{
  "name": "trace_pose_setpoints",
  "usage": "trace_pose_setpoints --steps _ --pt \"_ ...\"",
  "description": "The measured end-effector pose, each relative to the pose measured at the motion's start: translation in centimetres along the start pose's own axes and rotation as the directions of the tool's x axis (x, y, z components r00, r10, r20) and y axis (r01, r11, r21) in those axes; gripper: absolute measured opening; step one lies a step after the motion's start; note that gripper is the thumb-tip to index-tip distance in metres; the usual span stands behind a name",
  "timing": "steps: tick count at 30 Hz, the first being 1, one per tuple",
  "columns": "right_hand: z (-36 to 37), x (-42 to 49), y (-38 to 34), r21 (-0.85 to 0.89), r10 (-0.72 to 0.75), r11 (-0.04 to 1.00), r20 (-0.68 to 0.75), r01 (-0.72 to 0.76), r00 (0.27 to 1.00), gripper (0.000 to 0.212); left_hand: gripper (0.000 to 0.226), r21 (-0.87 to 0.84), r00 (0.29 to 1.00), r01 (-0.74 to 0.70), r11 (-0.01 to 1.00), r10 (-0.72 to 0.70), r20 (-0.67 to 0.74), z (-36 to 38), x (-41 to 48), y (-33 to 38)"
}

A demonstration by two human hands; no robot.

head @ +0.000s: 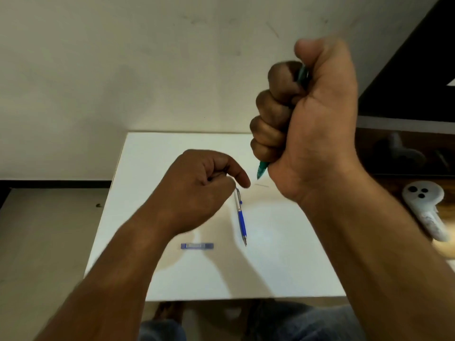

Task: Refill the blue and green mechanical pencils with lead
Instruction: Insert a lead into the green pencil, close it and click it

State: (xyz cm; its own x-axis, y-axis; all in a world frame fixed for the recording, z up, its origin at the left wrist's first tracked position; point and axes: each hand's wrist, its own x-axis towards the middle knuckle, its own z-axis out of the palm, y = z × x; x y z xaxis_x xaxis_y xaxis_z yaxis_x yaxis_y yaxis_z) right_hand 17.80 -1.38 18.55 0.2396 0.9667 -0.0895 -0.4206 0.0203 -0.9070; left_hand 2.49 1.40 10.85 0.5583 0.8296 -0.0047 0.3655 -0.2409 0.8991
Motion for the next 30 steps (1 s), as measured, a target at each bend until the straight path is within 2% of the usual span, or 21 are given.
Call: trace_pose_setpoints --steps 9,16,30 --pt "-0.06 0.32 0.24 0.075 0.106 0.992 -0.010 -0.105 0.994 0.055 0.039 0.010 0.999 0.047 0.999 -0.047 0.023 0.19 0.11 -0.32" --pt "-0.22 0.32 0.19 0.093 0.061 0.994 0.000 -0.061 0.998 0.058 0.039 0.022 0.999 0.038 0.999 -0.039 0.029 0.18 0.20 -0.49" --pt "-0.25 0.32 0.05 0.093 0.063 0.994 -0.011 -0.061 0.998 0.058 0.039 0.024 0.999 0.031 0.999 -0.032 0.030 0.19 0.21 -0.45"
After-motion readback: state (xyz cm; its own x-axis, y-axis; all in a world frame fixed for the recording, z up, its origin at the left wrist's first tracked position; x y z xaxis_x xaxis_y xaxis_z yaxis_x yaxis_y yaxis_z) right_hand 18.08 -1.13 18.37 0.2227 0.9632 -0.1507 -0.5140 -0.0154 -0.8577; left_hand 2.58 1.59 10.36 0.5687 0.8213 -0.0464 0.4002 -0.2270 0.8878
